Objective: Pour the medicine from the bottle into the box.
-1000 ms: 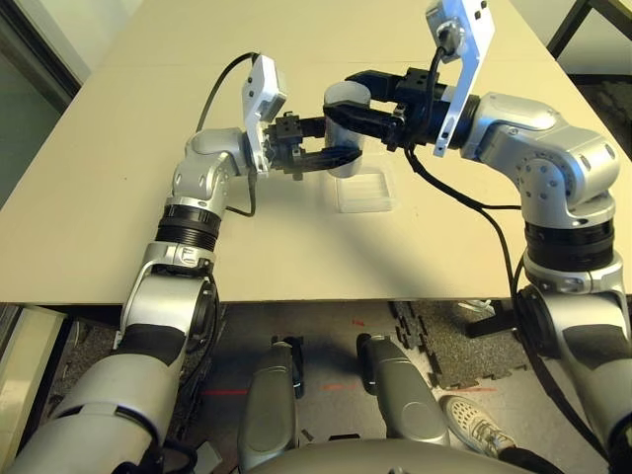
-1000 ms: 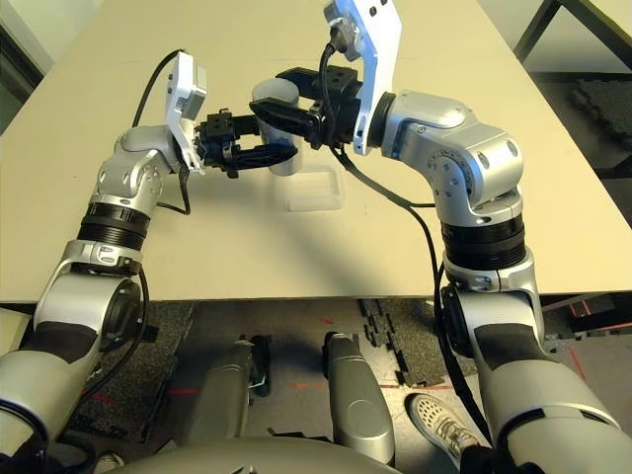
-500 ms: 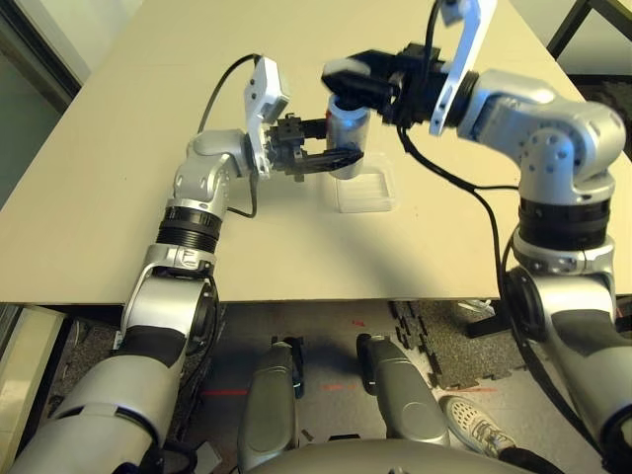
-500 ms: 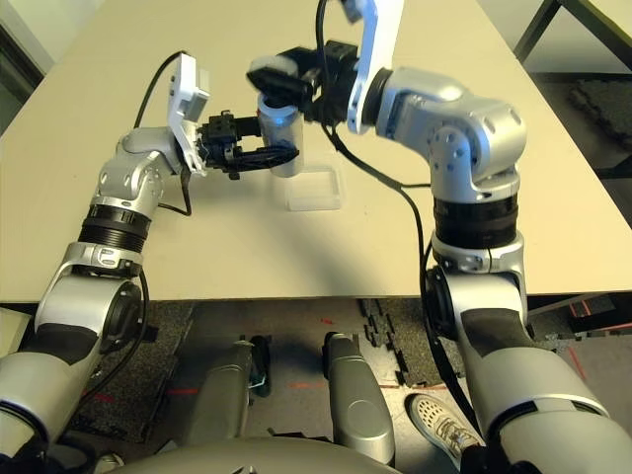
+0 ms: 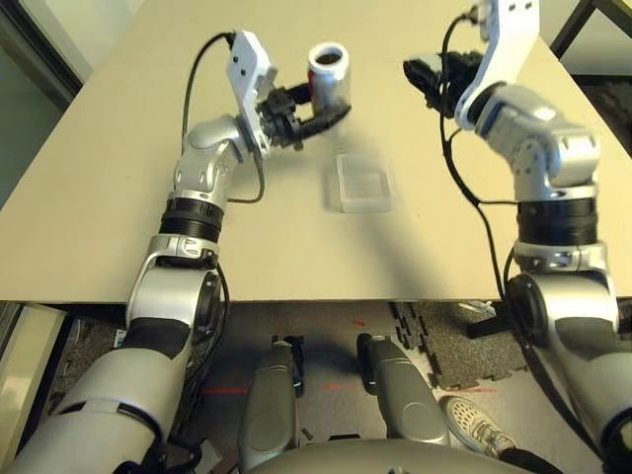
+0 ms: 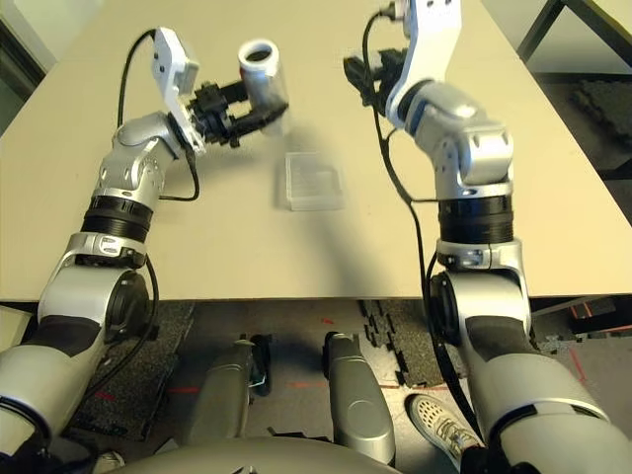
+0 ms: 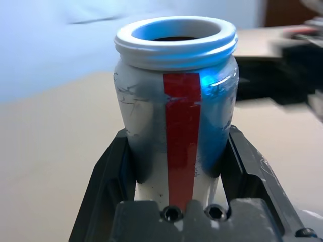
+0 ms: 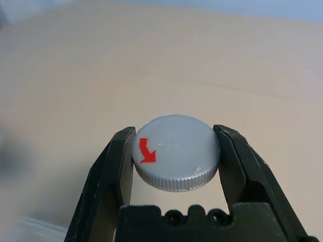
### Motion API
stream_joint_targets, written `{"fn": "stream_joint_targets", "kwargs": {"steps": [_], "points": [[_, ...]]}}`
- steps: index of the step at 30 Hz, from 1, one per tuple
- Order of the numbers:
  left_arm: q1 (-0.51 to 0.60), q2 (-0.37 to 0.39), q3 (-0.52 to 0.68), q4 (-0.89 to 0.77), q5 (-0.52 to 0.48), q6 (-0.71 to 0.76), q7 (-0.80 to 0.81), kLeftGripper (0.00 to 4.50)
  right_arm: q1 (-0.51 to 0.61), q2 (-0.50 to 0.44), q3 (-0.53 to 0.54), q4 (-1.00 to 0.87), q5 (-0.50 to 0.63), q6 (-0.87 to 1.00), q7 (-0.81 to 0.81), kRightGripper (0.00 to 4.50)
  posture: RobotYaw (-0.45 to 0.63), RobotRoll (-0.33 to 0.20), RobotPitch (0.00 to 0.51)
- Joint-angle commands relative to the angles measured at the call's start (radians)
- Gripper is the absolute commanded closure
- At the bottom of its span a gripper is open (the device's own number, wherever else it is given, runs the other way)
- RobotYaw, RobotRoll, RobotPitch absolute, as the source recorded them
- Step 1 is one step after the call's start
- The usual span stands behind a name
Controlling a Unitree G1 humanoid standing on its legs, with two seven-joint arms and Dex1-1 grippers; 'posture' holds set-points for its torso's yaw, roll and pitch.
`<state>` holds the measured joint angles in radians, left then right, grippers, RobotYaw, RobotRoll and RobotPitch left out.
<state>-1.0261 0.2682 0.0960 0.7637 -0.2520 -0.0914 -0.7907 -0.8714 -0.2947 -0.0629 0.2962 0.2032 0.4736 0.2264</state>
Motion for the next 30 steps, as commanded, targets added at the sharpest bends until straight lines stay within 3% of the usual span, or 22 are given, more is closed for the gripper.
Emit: {"fn": "stream_joint_targets", "kwargs": {"steps": [1,8,19,25,30], "points": [[0.001,-0.011,0.031,0.058,0.035,-0.061,0.145,2.02,0.023,0.03,0.001,0.072,-0.036,-0.109,-0.02,1.92,-0.18,0.0,0.181],[0.024,-0.023,0.069,0.251,0.101,-0.146,0.46,2.02,0.047,0.061,0.001,0.344,-0.092,-0.289,-0.037,1.92,-0.16,0.0,0.177],[0.049,-0.054,0.059,0.339,0.135,-0.189,0.484,2.02,-0.003,0.087,-0.007,0.541,-0.103,-0.368,-0.045,1.92,-0.16,0.0,0.181],[0.043,-0.049,0.066,0.345,0.14,-0.189,0.476,2.02,-0.013,0.079,-0.013,0.521,-0.096,-0.349,-0.04,0.0,-0.16,0.0,0.181],[0.041,-0.044,0.068,0.35,0.142,-0.189,0.473,2.02,-0.001,0.053,-0.026,0.426,-0.082,-0.288,-0.022,0.0,-0.17,0.0,0.182]]}}
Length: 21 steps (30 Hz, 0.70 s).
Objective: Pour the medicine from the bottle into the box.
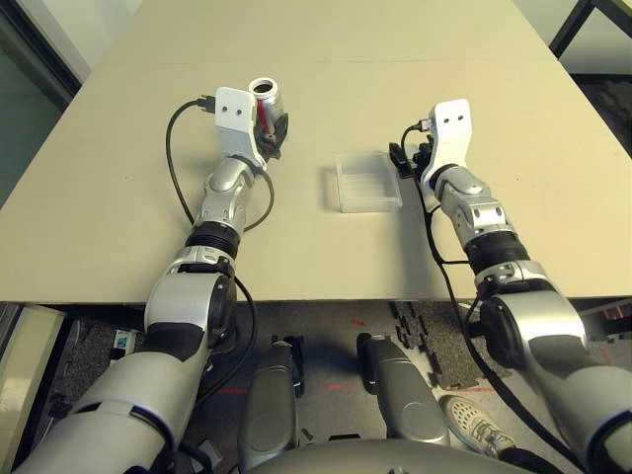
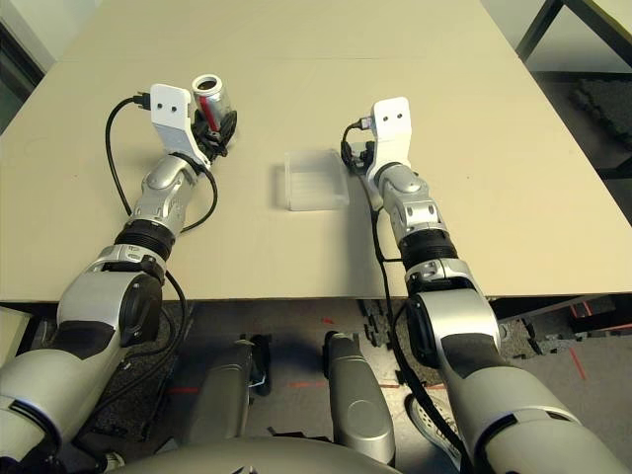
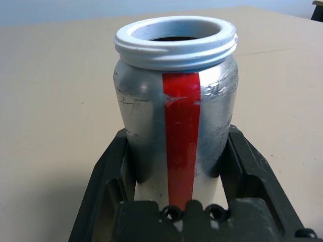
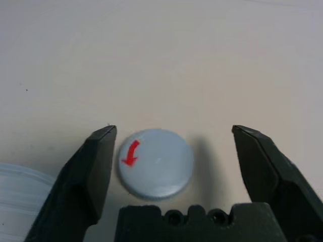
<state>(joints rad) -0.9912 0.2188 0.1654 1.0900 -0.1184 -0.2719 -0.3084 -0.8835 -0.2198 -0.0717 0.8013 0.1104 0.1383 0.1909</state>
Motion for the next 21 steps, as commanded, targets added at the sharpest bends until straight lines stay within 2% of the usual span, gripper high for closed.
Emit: {"fn": "stream_joint_targets", "kwargs": {"steps": [1,8,13,16,18,21], "points": [[0.006,0.007,-0.001,0.026,0.008,-0.009,-0.01,2.02,0.018,-0.034,-0.019,-0.116,0.014,0.076,0.021,0.0,-0.17,0.0,0.182],[-0.032,0.047,0.034,0.063,-0.01,0.031,-0.005,2.02,0.104,-0.202,-0.009,-0.571,0.055,0.471,0.13,0.0,-0.17,0.0,0.182],[-0.122,0.159,0.019,0.141,0.046,0.074,0.07,2.02,0.224,-0.468,0.069,-0.951,0.163,0.834,0.37,0.0,-0.18,0.0,0.179],[-0.189,0.233,-0.124,0.163,0.21,0.014,0.058,2.02,0.293,-0.602,0.089,-1.108,0.245,0.949,0.485,0.0,-0.18,0.0,0.178],[-0.272,0.257,-0.262,0.167,0.352,-0.055,0.013,2.02,0.316,-0.634,0.099,-1.158,0.274,0.988,0.512,0.0,-0.18,0.0,0.177],[-0.391,0.255,-0.48,0.166,0.566,-0.186,-0.048,2.02,0.327,-0.646,0.16,-1.174,0.274,0.986,0.539,0.0,-0.18,0.0,0.172]]}}
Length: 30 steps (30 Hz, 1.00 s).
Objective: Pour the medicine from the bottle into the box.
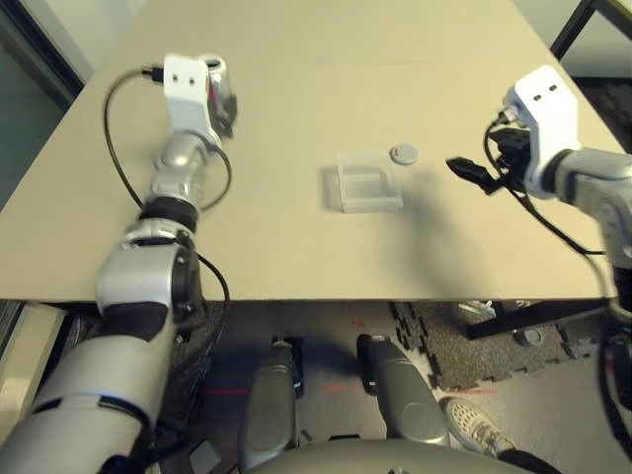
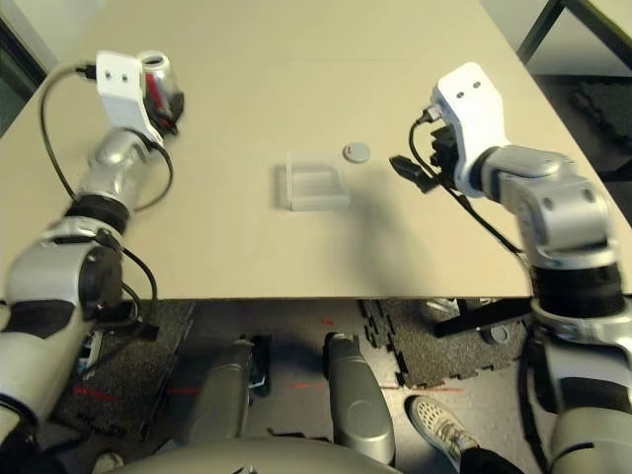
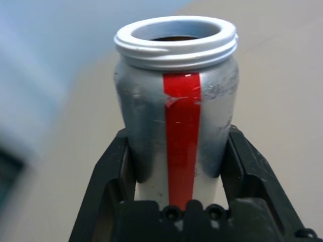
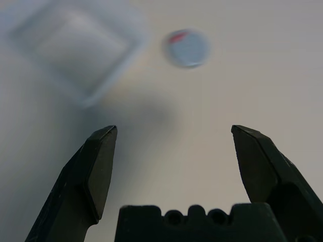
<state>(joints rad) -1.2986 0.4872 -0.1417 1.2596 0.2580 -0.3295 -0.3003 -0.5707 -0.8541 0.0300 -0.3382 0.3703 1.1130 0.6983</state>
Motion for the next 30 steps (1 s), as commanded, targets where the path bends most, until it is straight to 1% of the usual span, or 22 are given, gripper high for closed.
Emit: {"fn": "stream_joint_targets", "kwargs": {"steps": [1,3,5,7,8,11,14,19,26,28,30], "points": [[-0.123,-0.019,-0.263,-0.009,0.281,-0.194,-0.056,2.02,0.015,-0.008,0.082,-0.032,0.011,0.007,0.036,0.0,-0.17,0.0,0.171],[-0.193,-0.035,-0.43,-0.02,0.45,-0.306,-0.023,2.02,0.009,0.012,0.12,-0.016,0.002,-0.005,0.036,0.0,-0.17,0.0,0.169],[-0.251,-0.065,-0.581,-0.034,0.605,-0.401,0.05,2.02,-0.01,0.05,0.158,0.021,-0.019,-0.029,0.02,0.0,-0.18,0.0,0.164],[-0.281,-0.097,-0.676,-0.037,0.702,-0.468,0.126,2.02,-0.025,0.083,0.18,0.054,-0.038,-0.052,0.007,0.0,-0.18,0.0,0.161],[-0.29,-0.114,-0.729,-0.036,0.757,-0.479,0.164,2.02,-0.031,0.096,0.186,0.068,-0.047,-0.063,0.001,0.0,-0.18,0.0,0.161],[-0.296,-0.156,-0.85,-0.036,0.881,-0.517,0.273,2.02,-0.043,0.125,0.19,0.094,-0.068,-0.087,-0.014,0.0,-0.2,0.0,0.163],[-0.294,-0.186,-0.88,-0.017,0.905,-0.541,0.309,2.02,-0.054,0.146,0.187,0.11,-0.083,-0.099,-0.03,0.0,-0.23,0.0,0.168],[-0.305,-0.215,-0.851,0.014,0.877,-0.532,0.301,2.02,-0.057,0.149,0.167,0.113,-0.091,-0.104,-0.037,0.0,-0.23,0.0,0.173],[-0.275,-0.187,-0.849,0.02,0.877,-0.528,0.279,2.02,-0.068,0.139,0.165,0.13,-0.1,-0.121,-0.027,0.0,-0.2,0.0,0.179],[-0.271,-0.174,-0.862,0.018,0.894,-0.51,0.28,2.02,-0.077,0.14,0.17,0.139,-0.103,-0.127,-0.021,0.0,-0.19,0.0,0.18],[-0.262,-0.164,-0.838,0.032,0.868,-0.484,0.232,2.02,-0.087,0.144,0.178,0.147,-0.106,-0.133,-0.013,0.0,-0.18,0.0,0.179]]}}
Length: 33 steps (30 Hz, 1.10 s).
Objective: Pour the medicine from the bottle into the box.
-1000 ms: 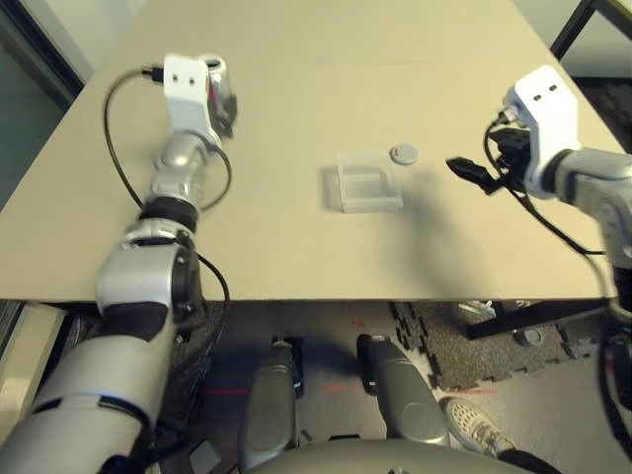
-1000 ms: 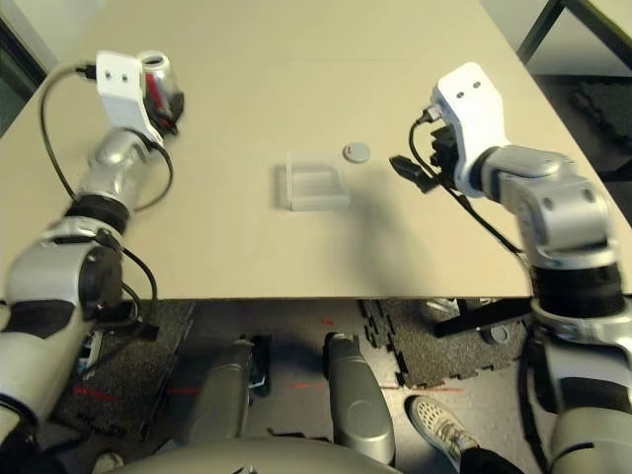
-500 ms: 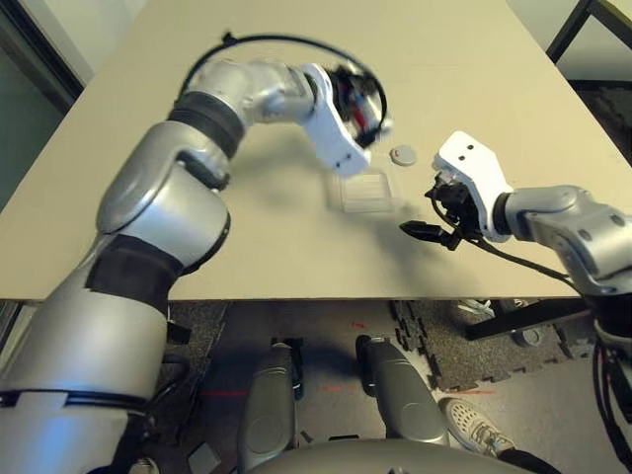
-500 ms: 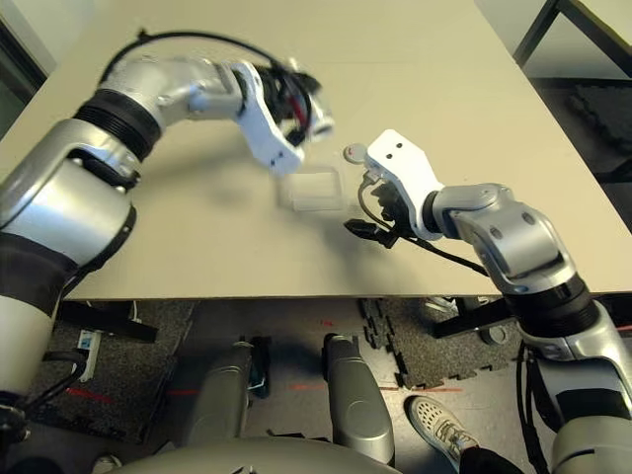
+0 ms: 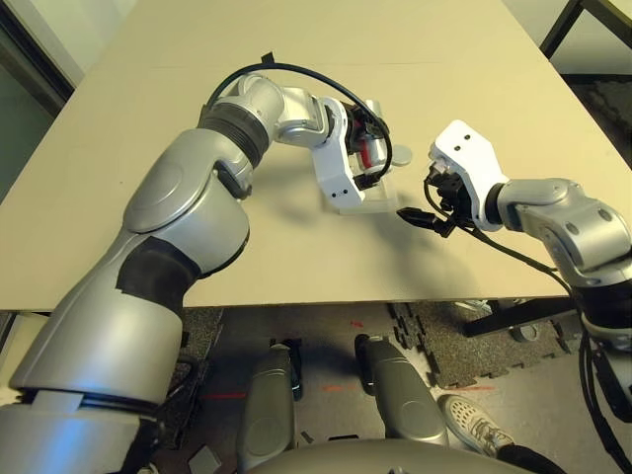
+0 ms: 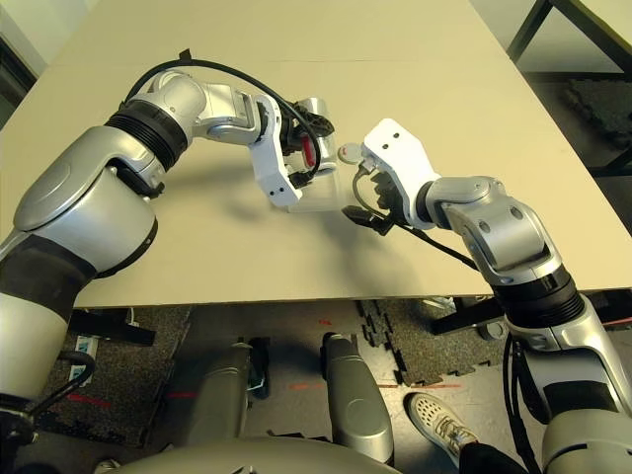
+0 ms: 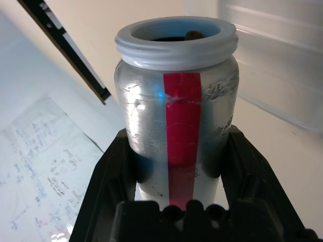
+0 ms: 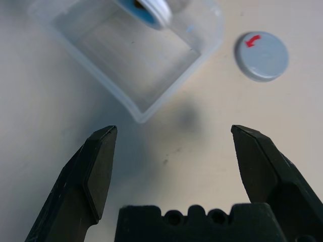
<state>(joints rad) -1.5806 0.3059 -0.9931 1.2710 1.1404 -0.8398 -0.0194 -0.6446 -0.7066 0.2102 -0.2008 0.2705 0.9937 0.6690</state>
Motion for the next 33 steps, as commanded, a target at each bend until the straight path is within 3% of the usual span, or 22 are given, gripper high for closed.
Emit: {"fn": "stream_joint_targets", "kwargs": {"steps": [1,4,7,12,17,25,33], "points": [[0.027,0.02,0.043,0.029,-0.051,0.024,-0.082,2.02,-0.018,0.001,0.001,0.014,-0.008,-0.018,0.018,0.0,-0.18,0.0,0.179],[0.05,0.022,0.165,0.043,-0.187,0.021,-0.188,2.02,-0.024,0.011,0.003,0.02,-0.008,-0.028,0.022,0.0,-0.18,0.0,0.179],[0.08,0.011,0.366,0.051,-0.398,0.09,-0.294,2.02,-0.018,0.01,0.002,0.013,-0.005,-0.024,0.029,0.0,-0.18,0.0,0.179],[0.143,-0.022,0.724,0.053,-0.75,0.366,-0.421,2.02,-0.004,-0.004,0.001,-0.009,0.01,-0.01,0.061,0.0,-0.18,0.0,0.18],[0.225,-0.041,1.049,0.042,-1.051,0.638,-0.394,2.02,-0.01,-0.005,-0.001,-0.015,0.018,0.001,0.085,0.0,-0.17,0.0,0.18],[0.391,-0.066,1.166,0.008,-1.151,0.726,-0.331,2.02,-0.018,0.002,0.006,-0.001,0.007,-0.001,0.094,0.0,-0.17,0.0,0.187],[0.431,-0.069,1.126,-0.012,-1.111,0.696,-0.312,2.02,-0.01,0.001,0.007,-0.006,0.004,0.009,0.09,0.0,-0.18,0.0,0.187]]}}
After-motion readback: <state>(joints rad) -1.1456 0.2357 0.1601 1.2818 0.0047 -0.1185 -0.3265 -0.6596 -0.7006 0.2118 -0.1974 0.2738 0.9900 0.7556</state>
